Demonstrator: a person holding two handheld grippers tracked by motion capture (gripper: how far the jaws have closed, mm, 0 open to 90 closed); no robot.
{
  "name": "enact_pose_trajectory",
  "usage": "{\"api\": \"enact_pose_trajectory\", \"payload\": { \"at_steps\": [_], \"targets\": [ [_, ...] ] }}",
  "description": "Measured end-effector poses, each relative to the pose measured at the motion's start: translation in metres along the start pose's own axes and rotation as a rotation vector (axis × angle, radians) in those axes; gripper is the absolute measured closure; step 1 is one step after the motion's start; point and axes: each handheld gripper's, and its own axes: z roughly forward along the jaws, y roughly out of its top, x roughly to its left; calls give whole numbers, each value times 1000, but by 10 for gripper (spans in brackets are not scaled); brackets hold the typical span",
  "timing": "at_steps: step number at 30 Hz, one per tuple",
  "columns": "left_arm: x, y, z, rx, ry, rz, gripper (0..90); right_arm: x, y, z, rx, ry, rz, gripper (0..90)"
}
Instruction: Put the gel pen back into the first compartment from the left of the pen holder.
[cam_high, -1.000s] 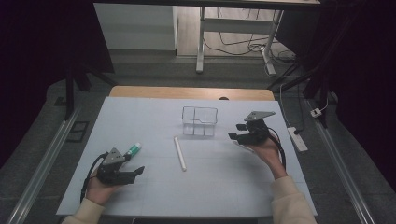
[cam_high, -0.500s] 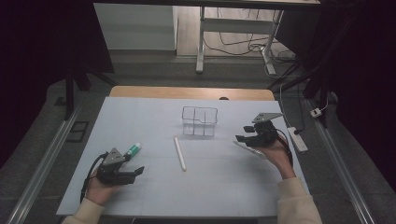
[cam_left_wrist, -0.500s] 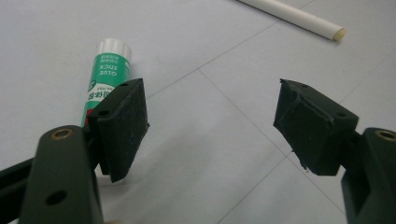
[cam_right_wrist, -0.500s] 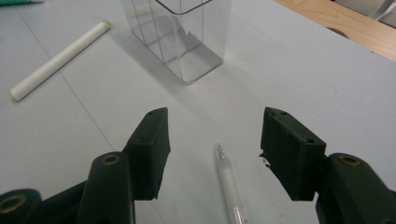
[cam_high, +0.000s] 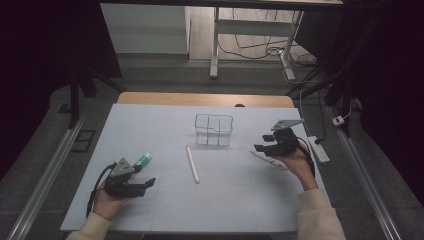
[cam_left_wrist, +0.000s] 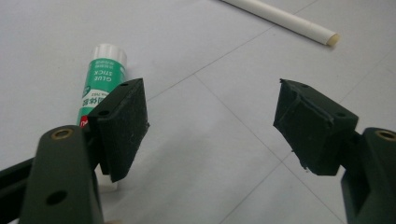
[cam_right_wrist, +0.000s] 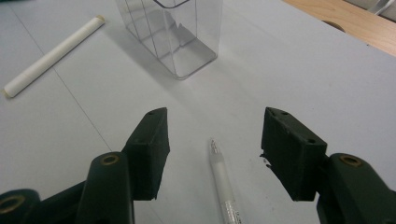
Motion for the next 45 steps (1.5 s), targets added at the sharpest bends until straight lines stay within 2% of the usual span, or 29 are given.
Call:
{"api": "enact_pose_trajectory", "payload": {
  "at_steps": [8,13,14,16,19,21,26,34,38,42,45],
  "targets": [
    [2,-1,0,-3,-16,-4,257,-5,-1,3,43,9,14,410],
    [2,-1,0,-6,-21,1,257,-4,-2,13,124,10,-15,403],
    [1,-1,0,-5,-22,2,257,-4,-2,13,124,10,-15,403],
    [1,-1,0,-2,-21,6,256,-5,-5,21,167,23,-19,399],
    [0,-1,-1,-4,-19,9,257,-5,-6,27,190,28,-31,394],
    [-1,0,0,-2,-15,13,257,-3,-7,34,234,22,-60,385],
    [-3,1,1,-1,-18,16,256,-3,-7,42,270,-6,-80,362],
    [-4,2,2,0,-19,23,257,-4,-4,48,289,-22,-80,364],
    [-3,2,0,-6,-18,18,257,-6,-6,53,310,-5,-68,399],
    [-3,2,2,-1,-18,19,257,-8,-8,56,333,26,-63,477],
    [-3,2,2,2,-17,19,257,-9,-9,57,346,24,-65,502]
  ]
}}
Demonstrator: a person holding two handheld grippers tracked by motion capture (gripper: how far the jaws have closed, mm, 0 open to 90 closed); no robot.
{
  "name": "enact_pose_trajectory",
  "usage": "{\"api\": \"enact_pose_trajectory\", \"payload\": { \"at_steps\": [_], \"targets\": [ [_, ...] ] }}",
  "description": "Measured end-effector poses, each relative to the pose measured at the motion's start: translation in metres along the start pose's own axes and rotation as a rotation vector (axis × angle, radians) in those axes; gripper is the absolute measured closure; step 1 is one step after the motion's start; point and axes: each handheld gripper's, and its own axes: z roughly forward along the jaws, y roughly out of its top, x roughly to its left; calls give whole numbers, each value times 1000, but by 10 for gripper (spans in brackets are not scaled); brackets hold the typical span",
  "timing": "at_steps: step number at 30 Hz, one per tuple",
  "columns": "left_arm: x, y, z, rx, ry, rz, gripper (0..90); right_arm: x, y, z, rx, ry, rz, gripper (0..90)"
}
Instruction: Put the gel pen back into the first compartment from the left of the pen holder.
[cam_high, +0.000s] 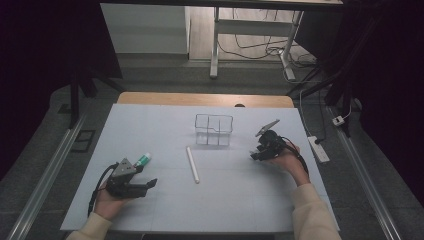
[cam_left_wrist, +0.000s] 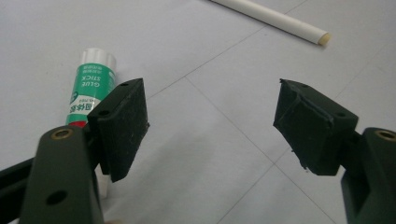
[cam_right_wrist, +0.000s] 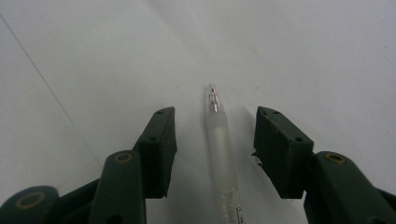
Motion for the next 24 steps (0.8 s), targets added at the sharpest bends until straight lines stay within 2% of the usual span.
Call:
{"api": "enact_pose_trajectory", "payload": {
  "at_steps": [3,10,14,20,24],
  "targets": [
    [0,0,-1,-3,1,0,257,-1,0,0,6,-2,-3,590],
    [-1,0,0,5,-1,5,257,-2,0,-1,12,1,-9,663],
    [-1,0,0,4,-1,5,257,1,0,-1,17,12,-35,774],
    [-3,1,-1,-10,3,15,259,2,-1,-1,12,7,-67,796],
    [-3,1,-1,-1,1,15,258,3,0,-1,14,2,-88,799]
  ]
}}
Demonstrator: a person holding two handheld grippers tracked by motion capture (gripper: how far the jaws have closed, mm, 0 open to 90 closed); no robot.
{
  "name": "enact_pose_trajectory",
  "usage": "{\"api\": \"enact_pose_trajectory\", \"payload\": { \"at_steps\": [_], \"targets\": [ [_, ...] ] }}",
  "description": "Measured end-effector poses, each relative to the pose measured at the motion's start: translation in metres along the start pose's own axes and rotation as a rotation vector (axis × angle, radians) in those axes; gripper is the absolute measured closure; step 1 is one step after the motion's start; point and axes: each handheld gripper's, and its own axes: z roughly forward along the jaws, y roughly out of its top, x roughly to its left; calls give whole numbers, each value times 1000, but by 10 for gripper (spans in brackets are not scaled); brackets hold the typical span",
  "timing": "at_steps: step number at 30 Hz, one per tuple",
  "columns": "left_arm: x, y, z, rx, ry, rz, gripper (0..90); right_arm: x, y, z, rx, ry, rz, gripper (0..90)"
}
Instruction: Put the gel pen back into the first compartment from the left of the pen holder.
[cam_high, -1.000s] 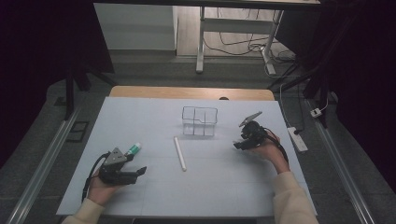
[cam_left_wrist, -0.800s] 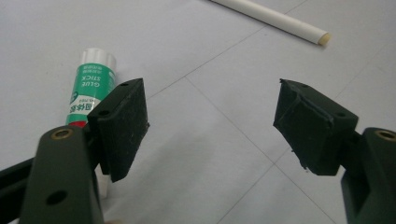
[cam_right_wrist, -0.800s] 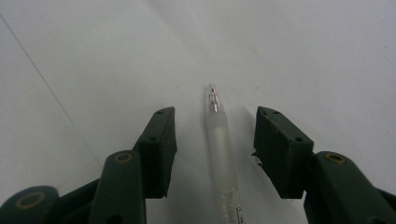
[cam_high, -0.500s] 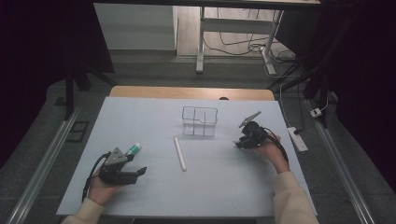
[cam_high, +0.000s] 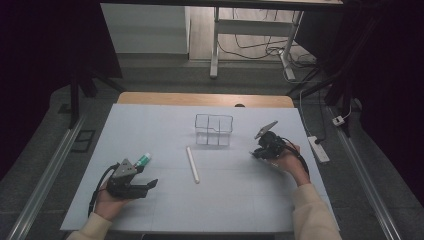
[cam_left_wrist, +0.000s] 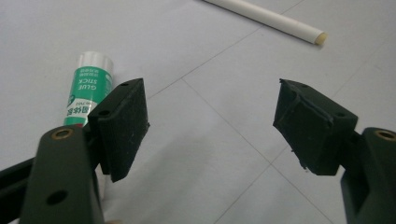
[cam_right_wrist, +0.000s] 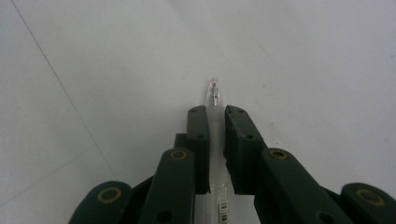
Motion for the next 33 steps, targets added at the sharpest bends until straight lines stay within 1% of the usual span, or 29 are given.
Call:
{"api": "enact_pose_trajectory", "payload": {
  "at_steps": [4,5,10,15,19,22,23,25,28,29,33],
  "targets": [
    [1,0,0,3,-1,-6,258,0,0,-1,-7,8,-5,800],
    [1,-1,1,4,-2,-7,258,0,-1,-4,-18,9,3,800],
    [0,-1,2,14,0,-9,257,0,1,-11,-43,-15,18,801],
    [1,-1,2,17,0,-9,257,1,3,-15,-63,-21,16,801],
    [0,-1,3,18,-1,-8,257,1,3,-19,-81,-27,24,801],
    [0,-1,3,19,0,-8,257,1,4,-25,-112,-32,27,801],
    [0,-1,3,20,0,-8,257,1,4,-25,-112,-32,27,801],
    [0,-1,3,21,0,-6,257,1,5,-31,-139,-28,34,801],
    [0,-1,3,22,0,-6,257,2,6,-33,-147,-28,31,801],
    [0,-1,3,23,0,-6,257,3,7,-35,-153,-30,37,801],
    [0,-1,3,24,-1,-4,258,3,8,-39,-181,-32,34,801]
  ]
}}
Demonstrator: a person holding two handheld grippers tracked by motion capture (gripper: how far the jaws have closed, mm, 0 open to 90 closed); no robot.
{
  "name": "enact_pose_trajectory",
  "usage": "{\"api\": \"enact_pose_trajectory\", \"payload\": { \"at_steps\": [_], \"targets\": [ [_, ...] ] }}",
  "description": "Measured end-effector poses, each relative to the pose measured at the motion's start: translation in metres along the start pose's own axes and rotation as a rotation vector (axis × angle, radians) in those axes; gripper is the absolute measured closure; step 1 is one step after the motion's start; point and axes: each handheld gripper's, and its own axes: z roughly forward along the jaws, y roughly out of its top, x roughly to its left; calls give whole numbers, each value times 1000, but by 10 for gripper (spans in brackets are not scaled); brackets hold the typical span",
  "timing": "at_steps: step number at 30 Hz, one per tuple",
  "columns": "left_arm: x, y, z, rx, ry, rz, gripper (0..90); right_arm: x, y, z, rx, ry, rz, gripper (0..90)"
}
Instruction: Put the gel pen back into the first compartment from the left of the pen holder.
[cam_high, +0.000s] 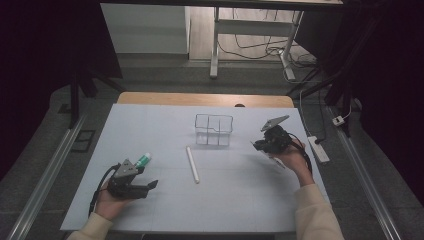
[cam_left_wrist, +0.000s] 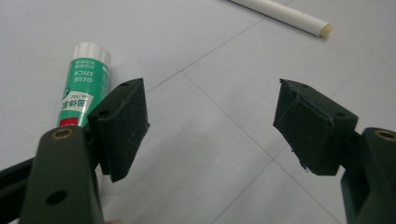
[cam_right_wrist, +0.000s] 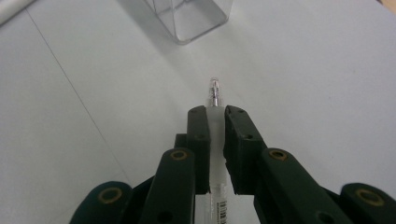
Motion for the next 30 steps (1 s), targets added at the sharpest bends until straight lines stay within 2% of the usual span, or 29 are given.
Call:
{"api": "enact_pose_trajectory", "payload": {
  "at_steps": [12,30],
  "targets": [
    [0,0,1,6,-1,2,257,2,4,-12,-57,-12,19,801],
    [0,0,1,4,-7,-1,257,7,10,-17,-123,-1,22,800]
  ]
}}
